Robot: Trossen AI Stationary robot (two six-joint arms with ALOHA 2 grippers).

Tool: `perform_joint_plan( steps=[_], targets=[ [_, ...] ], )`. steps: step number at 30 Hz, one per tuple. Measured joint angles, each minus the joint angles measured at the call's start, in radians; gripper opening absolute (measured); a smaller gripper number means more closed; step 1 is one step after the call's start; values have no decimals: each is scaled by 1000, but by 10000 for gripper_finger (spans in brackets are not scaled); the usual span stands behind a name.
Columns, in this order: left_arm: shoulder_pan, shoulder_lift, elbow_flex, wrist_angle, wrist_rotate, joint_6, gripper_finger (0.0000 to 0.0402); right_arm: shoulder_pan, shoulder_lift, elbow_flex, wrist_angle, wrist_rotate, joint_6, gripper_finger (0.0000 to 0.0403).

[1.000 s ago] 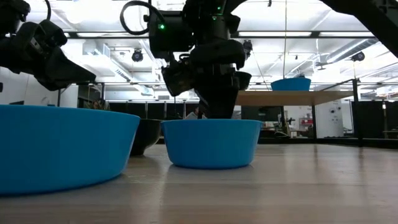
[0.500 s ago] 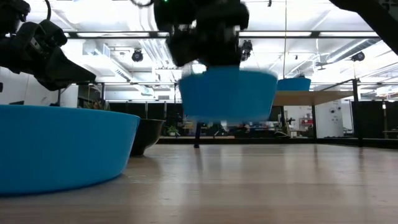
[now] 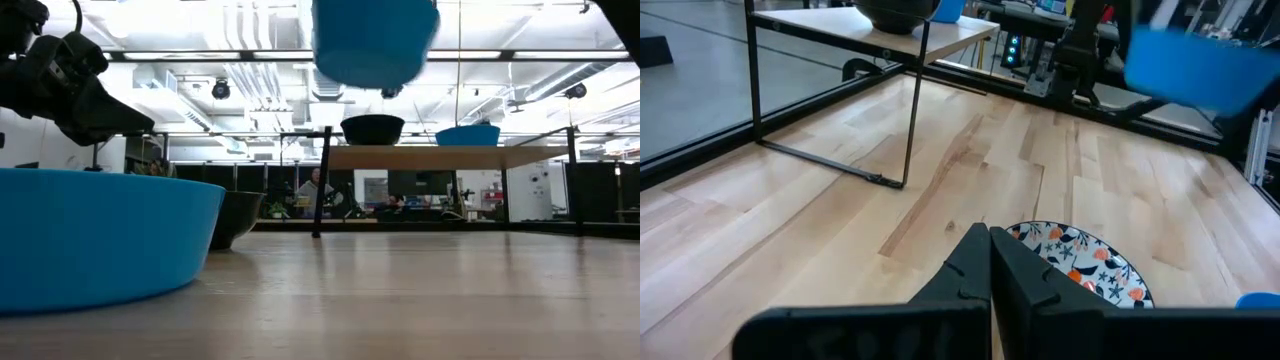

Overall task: Pick & Place Mini bowls
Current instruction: Stack the top blue bowl on the blue bowl on the shelf

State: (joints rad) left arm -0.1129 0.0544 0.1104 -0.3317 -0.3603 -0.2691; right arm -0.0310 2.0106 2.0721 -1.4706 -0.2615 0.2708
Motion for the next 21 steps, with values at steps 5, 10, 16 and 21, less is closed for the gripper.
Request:
perform_joint_plan(
  steps=[5,10,16,21],
  targets=[
    [0,0,0,0,0,0,0,-82,-98,0,-5,10,77,9],
    [0,0,0,0,0,0,0,-173,-183,0,-56,116,140,9],
    [0,0,0,0,0,0,0,-310,-260,-4,-99,134,198,9],
    [0,0,0,0,0,0,0,-440,-306,-5,-101,131,254,8]
  ],
)
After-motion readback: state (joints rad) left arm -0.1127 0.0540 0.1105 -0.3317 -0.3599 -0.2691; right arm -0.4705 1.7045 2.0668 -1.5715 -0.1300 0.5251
